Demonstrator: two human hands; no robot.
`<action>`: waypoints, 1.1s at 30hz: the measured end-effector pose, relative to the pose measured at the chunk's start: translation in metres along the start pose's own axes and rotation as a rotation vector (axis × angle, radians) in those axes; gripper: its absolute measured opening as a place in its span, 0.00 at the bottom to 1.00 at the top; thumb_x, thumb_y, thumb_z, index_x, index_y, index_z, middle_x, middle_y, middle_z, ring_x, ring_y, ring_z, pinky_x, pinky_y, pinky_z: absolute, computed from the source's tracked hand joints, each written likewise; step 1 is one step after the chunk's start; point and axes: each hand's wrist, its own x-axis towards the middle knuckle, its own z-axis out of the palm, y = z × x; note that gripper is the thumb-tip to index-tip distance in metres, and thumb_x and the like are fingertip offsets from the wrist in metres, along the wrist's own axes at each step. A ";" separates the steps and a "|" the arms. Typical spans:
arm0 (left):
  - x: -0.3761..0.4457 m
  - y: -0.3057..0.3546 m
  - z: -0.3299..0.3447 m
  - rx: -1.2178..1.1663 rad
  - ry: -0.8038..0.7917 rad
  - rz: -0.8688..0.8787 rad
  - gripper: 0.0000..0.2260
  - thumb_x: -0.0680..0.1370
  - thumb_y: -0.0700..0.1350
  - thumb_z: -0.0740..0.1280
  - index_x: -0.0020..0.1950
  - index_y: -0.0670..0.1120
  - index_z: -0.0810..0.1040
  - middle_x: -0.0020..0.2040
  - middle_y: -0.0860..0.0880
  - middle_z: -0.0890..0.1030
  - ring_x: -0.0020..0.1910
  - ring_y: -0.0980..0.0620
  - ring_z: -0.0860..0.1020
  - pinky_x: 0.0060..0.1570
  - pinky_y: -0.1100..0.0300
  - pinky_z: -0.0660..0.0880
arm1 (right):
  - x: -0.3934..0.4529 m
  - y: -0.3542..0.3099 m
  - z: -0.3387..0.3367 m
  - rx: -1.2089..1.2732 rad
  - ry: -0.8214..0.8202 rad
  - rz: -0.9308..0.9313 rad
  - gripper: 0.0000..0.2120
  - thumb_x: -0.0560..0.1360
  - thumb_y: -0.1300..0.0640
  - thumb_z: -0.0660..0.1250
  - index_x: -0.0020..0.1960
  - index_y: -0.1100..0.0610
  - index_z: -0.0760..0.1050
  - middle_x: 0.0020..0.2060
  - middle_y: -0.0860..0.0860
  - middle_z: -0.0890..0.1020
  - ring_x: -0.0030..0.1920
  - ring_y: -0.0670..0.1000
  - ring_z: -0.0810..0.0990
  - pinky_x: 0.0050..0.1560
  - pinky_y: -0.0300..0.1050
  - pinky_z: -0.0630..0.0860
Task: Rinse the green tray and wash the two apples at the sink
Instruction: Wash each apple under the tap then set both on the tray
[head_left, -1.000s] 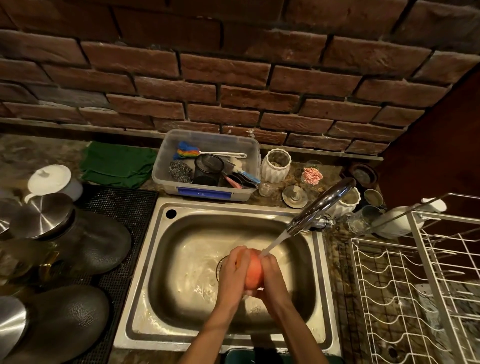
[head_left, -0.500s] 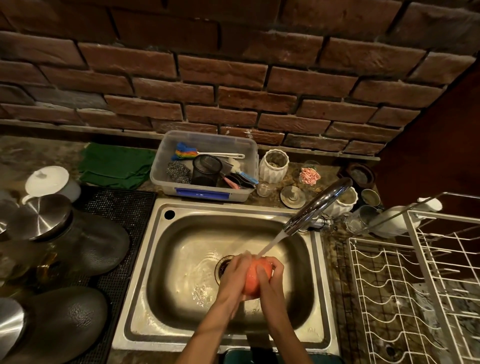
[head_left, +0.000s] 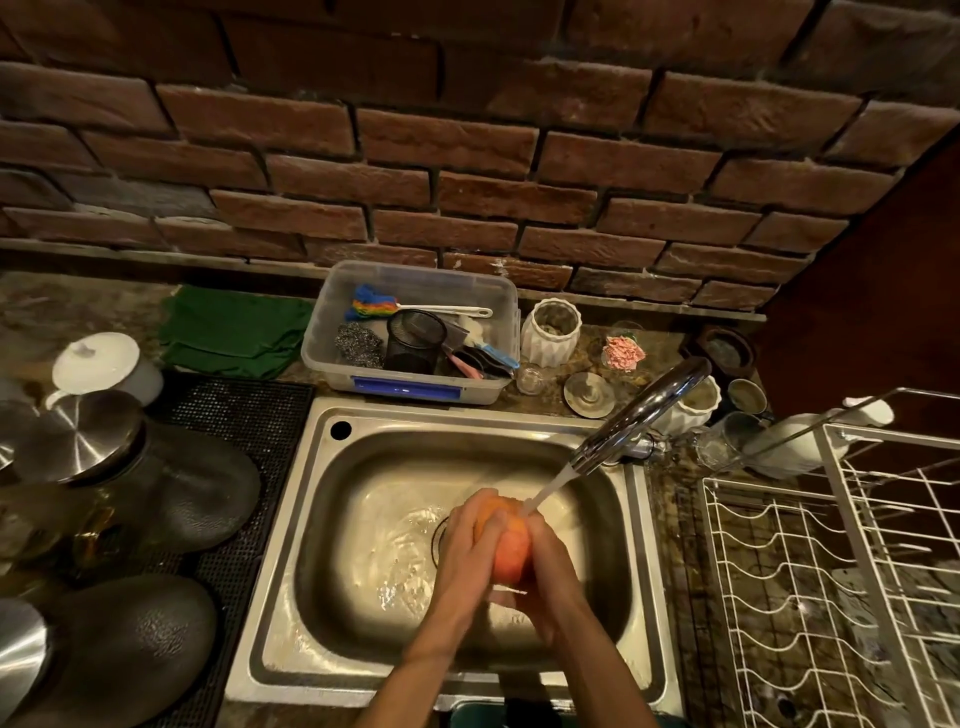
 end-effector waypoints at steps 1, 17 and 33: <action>0.000 0.001 0.001 -0.032 0.028 -0.009 0.13 0.81 0.51 0.63 0.66 0.57 0.76 0.65 0.55 0.75 0.64 0.55 0.74 0.66 0.54 0.74 | 0.001 0.000 0.001 -0.054 0.026 -0.063 0.22 0.76 0.39 0.63 0.62 0.52 0.77 0.53 0.59 0.85 0.53 0.60 0.85 0.48 0.60 0.84; 0.006 0.014 -0.003 -0.190 -0.152 -0.377 0.18 0.76 0.64 0.65 0.57 0.53 0.81 0.54 0.47 0.85 0.54 0.45 0.84 0.45 0.46 0.83 | -0.020 0.021 -0.011 -0.767 0.042 -0.575 0.17 0.83 0.44 0.54 0.70 0.31 0.60 0.68 0.37 0.62 0.70 0.43 0.61 0.73 0.45 0.63; 0.000 0.003 0.009 -0.121 -0.050 -0.117 0.09 0.78 0.57 0.66 0.58 0.63 0.76 0.59 0.60 0.77 0.59 0.59 0.77 0.55 0.63 0.76 | 0.008 -0.010 -0.007 0.010 0.068 0.147 0.26 0.79 0.36 0.56 0.58 0.56 0.79 0.49 0.62 0.87 0.50 0.64 0.86 0.53 0.71 0.79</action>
